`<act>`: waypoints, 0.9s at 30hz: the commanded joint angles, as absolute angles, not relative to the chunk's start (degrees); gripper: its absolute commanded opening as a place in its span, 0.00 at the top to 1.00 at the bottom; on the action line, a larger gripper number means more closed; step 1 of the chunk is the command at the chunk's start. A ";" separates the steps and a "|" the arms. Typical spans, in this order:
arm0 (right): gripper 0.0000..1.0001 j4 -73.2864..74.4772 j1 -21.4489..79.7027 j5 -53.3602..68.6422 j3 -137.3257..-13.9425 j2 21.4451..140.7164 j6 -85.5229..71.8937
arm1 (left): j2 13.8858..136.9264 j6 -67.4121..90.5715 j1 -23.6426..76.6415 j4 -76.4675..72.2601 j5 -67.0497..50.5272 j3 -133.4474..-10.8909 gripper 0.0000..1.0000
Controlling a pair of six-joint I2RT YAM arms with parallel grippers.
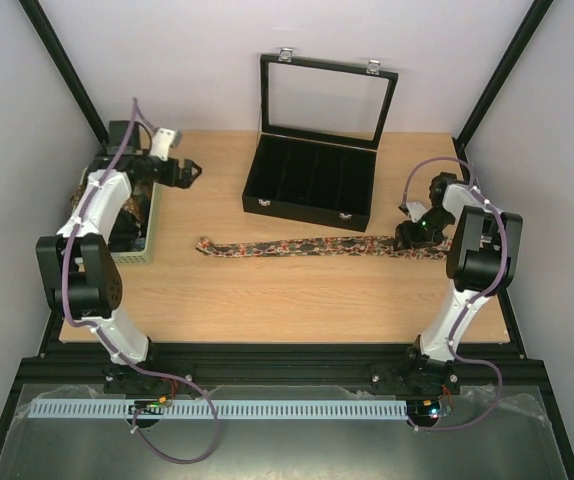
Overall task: Roll the ties
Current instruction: Move the tie to the center of the board.
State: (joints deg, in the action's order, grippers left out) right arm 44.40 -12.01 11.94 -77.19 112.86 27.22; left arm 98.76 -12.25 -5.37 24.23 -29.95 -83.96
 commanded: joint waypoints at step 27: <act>0.35 52.05 -16.73 11.06 -84.11 108.74 33.02 | 98.12 -41.44 21.66 23.42 -27.77 -63.97 0.30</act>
State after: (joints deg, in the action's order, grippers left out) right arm 45.41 -20.82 2.98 -85.52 112.22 38.06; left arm 94.54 -38.92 20.62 25.19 -27.40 -60.71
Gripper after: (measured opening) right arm 0.657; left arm 0.756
